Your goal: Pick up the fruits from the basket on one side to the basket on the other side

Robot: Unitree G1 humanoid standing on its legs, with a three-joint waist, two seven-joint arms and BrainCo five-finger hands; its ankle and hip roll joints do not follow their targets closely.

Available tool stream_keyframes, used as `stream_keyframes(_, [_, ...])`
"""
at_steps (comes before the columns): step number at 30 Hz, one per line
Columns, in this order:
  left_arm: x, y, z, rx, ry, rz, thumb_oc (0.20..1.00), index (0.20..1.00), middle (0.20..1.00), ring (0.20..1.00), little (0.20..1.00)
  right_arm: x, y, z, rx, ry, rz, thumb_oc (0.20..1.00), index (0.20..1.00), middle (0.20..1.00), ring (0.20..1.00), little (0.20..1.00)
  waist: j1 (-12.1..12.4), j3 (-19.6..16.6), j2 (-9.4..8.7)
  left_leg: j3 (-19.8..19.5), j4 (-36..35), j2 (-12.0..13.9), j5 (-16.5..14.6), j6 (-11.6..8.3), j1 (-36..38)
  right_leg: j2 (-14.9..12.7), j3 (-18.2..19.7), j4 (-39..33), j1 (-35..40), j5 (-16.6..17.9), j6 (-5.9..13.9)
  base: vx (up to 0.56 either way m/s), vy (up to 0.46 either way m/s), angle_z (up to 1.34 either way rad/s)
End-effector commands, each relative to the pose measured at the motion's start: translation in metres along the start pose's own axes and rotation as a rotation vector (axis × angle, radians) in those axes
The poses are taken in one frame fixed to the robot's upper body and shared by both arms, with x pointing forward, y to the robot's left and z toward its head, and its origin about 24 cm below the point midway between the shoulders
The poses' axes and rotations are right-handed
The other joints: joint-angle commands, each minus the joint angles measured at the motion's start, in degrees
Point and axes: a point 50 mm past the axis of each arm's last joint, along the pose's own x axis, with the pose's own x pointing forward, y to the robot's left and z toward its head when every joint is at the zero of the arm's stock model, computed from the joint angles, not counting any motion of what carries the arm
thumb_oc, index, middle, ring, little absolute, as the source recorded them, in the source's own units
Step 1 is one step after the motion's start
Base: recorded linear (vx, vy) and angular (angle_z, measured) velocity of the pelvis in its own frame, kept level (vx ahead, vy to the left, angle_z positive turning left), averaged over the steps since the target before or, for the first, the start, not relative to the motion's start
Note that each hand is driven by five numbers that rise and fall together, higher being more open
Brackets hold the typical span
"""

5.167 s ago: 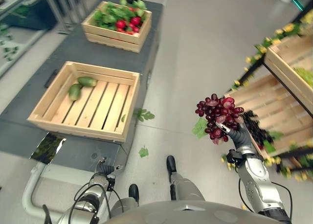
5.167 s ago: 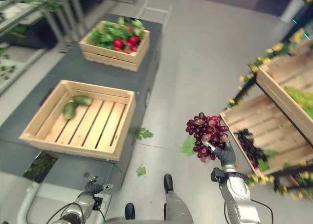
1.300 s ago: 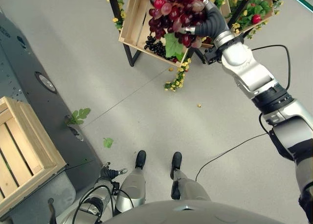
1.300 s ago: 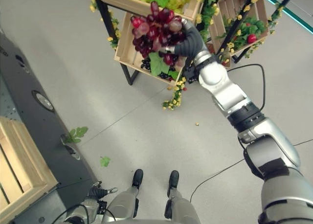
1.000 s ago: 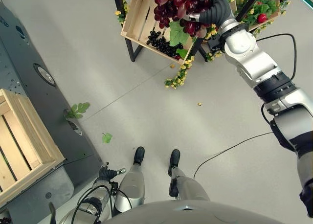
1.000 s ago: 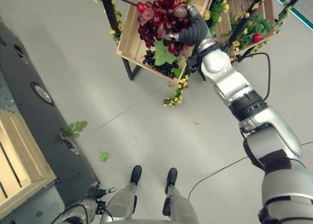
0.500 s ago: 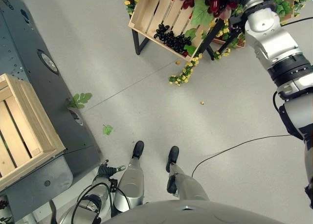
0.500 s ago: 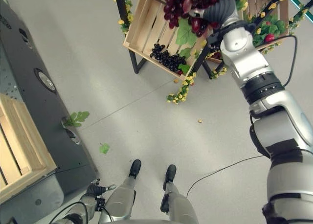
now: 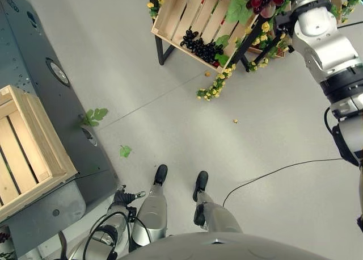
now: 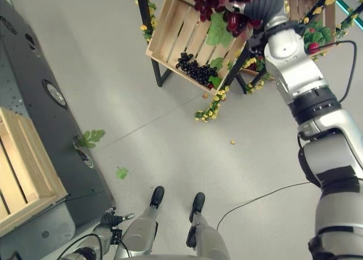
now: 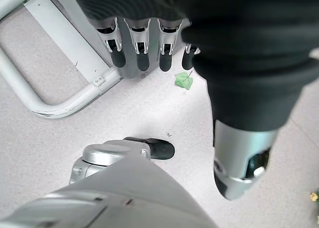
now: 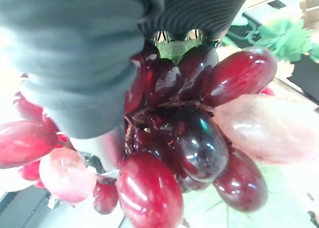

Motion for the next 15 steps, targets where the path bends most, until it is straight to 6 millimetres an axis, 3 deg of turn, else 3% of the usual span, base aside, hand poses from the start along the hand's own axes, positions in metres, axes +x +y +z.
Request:
stream_keyframes(1, [0.004, 0.019, 0.003, 0.045, 0.006, 0.047, 1.000, 1.000, 1.000, 1.000, 1.000, 0.005, -0.037, 0.047, 0.020, -0.200, -0.103, 0.200, 0.200, 0.200, 0.200, 0.200, -2.4, 1.1, 1.15, -1.9, 0.0, -0.3, -2.6, 0.19, 1.2, -0.9, 4.4, 14.9, -4.0, -5.8, 5.87, 0.07, 0.062, 0.08])
stream_keyframes(3, [0.004, 0.022, 0.001, 0.041, 0.014, 0.050, 1.000, 1.000, 1.000, 1.000, 1.000, 0.003, -0.040, 0.047, 0.008, -0.205, -0.099, 0.200, 0.200, 0.200, 0.200, 0.200, -4.0, 1.8, 1.63, -2.9, -0.5, -1.2, -2.6, 0.39, 3.3, 3.0, 5.8, 14.0, -7.0, -6.8, 4.49, 0.13, 0.085, 0.32])
stream_keyframes(5, [0.004, 0.022, -0.001, 0.056, 0.020, 0.047, 1.000, 1.000, 1.000, 1.000, 1.000, 0.002, -0.044, 0.043, 0.018, -0.193, -0.110, 0.200, 0.200, 0.200, 0.200, 0.200, -4.7, 2.3, 1.52, -3.9, -0.9, -2.2, -2.9, 0.56, 5.0, 3.1, 5.2, 10.4, -7.7, -4.8, 4.25, 0.18, 0.033, 0.33])
stream_keyframes(6, [0.004, 0.019, -0.003, 0.069, 0.028, 0.036, 1.000, 1.000, 1.000, 1.000, 1.000, 0.000, -0.044, 0.037, 0.018, -0.177, -0.104, 0.200, 0.200, 0.200, 0.200, 0.200, -6.0, 2.5, 1.50, -4.8, -0.9, -3.2, -3.6, 0.91, 6.8, 2.6, 6.3, 5.3, -10.2, -1.2, 5.13, 0.25, 0.022, 0.12])
stream_keyframes(8, [0.003, 0.019, -0.007, 0.077, 0.040, 0.031, 1.000, 1.000, 1.000, 1.000, 1.000, -0.003, -0.041, 0.033, 0.016, -0.170, -0.084, 0.200, 0.200, 0.200, 0.200, 0.200, -7.1, 2.7, 1.64, -5.5, -0.4, -3.9, -4.7, 1.30, 8.8, 3.1, 8.1, 1.8, -11.2, 1.2, 6.25, 0.23, 0.015, 0.07])
stream_keyframes(11, [0.001, 0.016, -0.014, 0.085, 0.056, 0.015, 1.000, 1.000, 1.000, 1.000, 1.000, -0.006, -0.045, 0.027, -0.007, -0.147, -0.084, 0.200, 0.200, 0.200, 0.200, 0.200, -8.1, 2.6, 1.48, -7.4, 0.3, -5.6, -6.2, 1.97, 11.1, 3.7, 9.5, 1.1, -12.0, 2.8, 6.95, 0.16, -0.018, 0.19])
stream_keyframes(13, [0.001, 0.011, -0.013, 0.094, 0.050, 0.002, 1.000, 1.000, 1.000, 1.000, 1.000, -0.012, -0.052, 0.013, -0.021, -0.099, -0.092, 0.200, 0.200, 0.200, 0.200, 0.200, -9.4, 1.5, 1.12, -9.1, 0.3, -6.8, -7.7, 2.15, 12.4, 3.3, 12.2, 0.3, -10.7, 4.2, 6.78, 0.13, -0.057, 0.73])
stream_keyframes(15, [0.000, 0.010, -0.015, 0.084, 0.055, -0.004, 1.000, 1.000, 1.000, 1.000, 1.000, -0.013, -0.052, 0.014, -0.037, -0.098, -0.080, 0.200, 0.200, 0.200, 0.200, 0.200, -9.4, 1.2, 1.26, -9.3, 0.5, -6.6, -8.6, 2.41, 13.3, 2.6, 11.5, 0.4, -11.4, 6.1, 7.24, 0.14, -0.085, 0.48])
